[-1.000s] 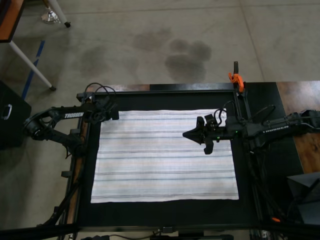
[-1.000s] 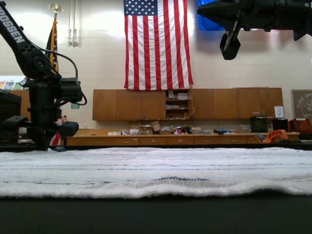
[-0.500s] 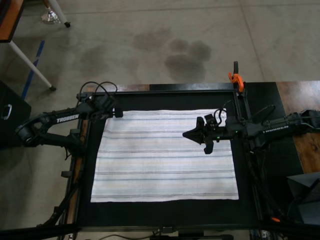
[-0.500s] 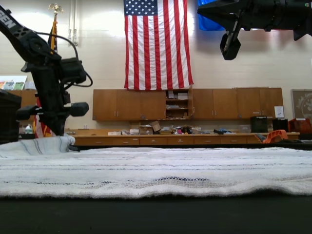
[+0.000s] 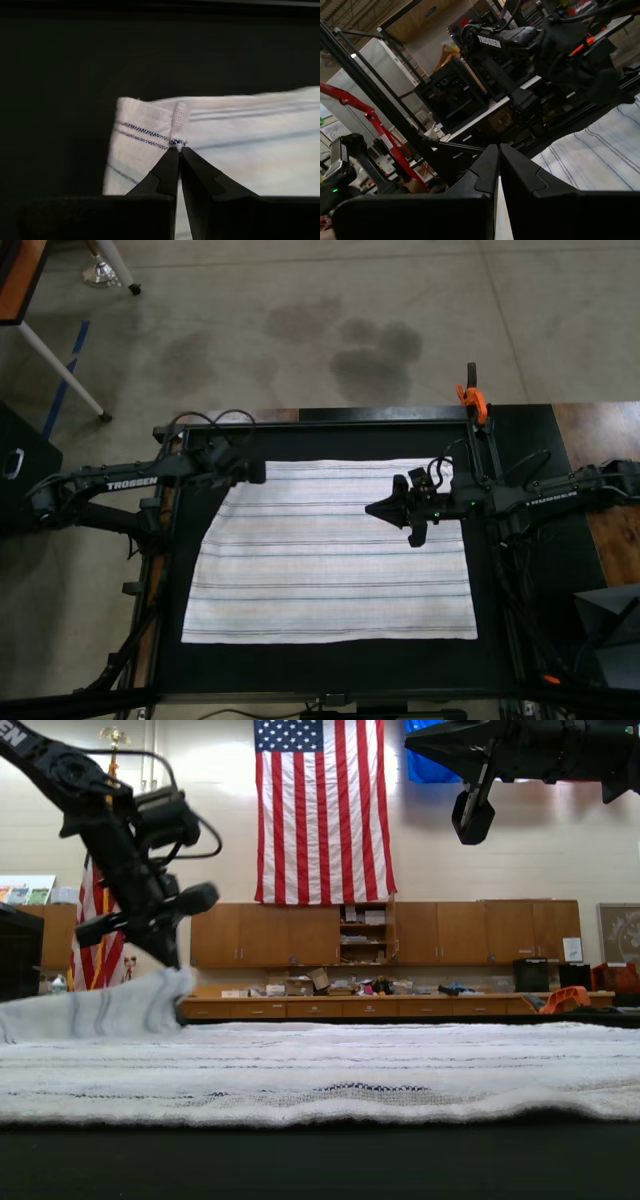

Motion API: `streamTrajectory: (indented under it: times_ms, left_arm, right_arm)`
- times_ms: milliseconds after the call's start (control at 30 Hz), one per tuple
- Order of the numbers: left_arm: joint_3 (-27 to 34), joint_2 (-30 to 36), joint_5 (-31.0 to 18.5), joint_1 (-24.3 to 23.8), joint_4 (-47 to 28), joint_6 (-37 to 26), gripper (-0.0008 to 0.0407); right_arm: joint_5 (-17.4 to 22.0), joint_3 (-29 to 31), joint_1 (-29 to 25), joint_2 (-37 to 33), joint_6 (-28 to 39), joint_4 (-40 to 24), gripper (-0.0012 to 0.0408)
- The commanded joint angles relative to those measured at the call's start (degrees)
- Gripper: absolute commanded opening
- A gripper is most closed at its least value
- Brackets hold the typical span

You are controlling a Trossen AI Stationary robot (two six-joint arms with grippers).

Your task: Fold the towel

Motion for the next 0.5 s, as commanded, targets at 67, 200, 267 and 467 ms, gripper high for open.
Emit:
streamTrajectory:
  times_ms: [67,200,267,467]
  left_arm:
    - [1.6,1.3,0.0,-5.8,6.6,-1.5,-0.0001]
    - [3.7,4.9,0.0,-8.8,11.2,-3.3,0.0]
    - [5.2,7.7,0.0,-9.9,12.3,-4.3,0.0]
    - [11.9,18.6,0.9,-12.5,19.5,-4.6,0.0]
  right_arm:
    - [0.0,0.0,0.5,0.0,0.0,0.0,0.0001]
    - [0.0,0.0,1.6,0.0,0.0,0.8,0.0001]
    - [0.1,0.0,2.6,0.0,0.0,1.4,0.0001]
    - [0.7,0.0,6.1,0.0,0.0,2.4,0.0001]
